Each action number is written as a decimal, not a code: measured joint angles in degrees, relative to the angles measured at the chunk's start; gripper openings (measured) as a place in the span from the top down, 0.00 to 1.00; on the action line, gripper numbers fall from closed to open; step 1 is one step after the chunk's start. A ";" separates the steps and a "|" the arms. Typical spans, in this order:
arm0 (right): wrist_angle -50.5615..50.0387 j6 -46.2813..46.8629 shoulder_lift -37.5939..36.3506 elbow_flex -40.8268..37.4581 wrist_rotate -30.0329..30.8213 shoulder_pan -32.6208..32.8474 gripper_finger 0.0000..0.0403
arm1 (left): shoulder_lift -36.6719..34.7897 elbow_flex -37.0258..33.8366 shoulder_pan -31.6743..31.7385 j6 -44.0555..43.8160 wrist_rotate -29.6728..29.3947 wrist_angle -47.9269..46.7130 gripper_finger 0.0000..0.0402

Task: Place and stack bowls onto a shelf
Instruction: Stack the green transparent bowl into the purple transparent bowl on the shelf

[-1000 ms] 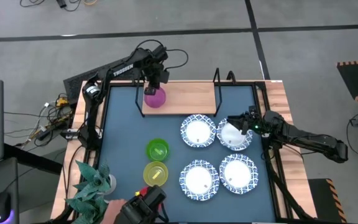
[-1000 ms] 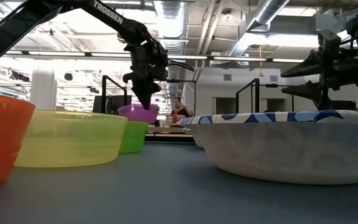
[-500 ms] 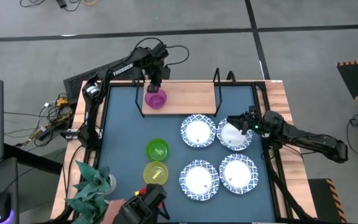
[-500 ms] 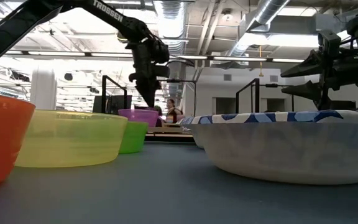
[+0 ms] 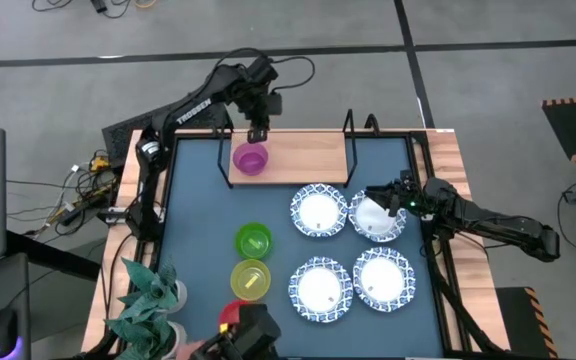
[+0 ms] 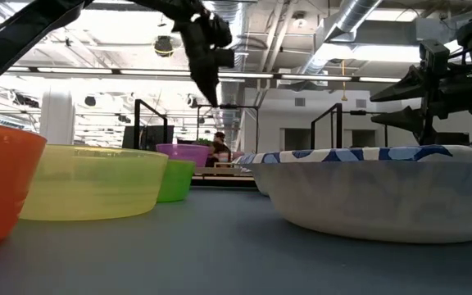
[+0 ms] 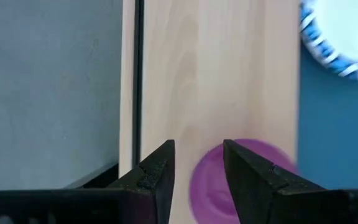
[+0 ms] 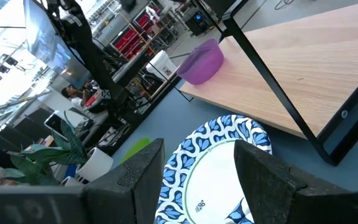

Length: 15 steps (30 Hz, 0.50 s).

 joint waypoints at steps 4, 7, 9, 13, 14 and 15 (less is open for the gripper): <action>-0.01 0.00 0.01 0.00 0.00 0.00 0.45 | -0.04 6.12 -2.85 -7.09 -0.28 -4.48 0.70; 0.01 -0.44 0.02 0.00 0.00 0.00 0.45 | -2.06 6.09 -5.01 -12.91 -1.88 -4.26 0.70; 0.01 -0.72 -0.01 0.00 -0.02 0.02 0.45 | -3.14 5.79 -6.61 -16.66 -3.08 -4.85 0.70; 0.01 -0.84 0.00 0.00 -0.02 0.01 0.45 | -4.53 5.79 -9.41 -23.30 -4.26 -6.87 0.70; 0.01 -0.88 0.01 0.00 -0.02 0.00 0.45 | -4.79 5.79 -10.14 -25.29 -4.65 -7.08 0.70; 0.01 -0.87 -0.01 0.00 -0.02 0.02 0.45 | -4.90 5.79 -10.91 -27.41 -4.90 -7.51 0.70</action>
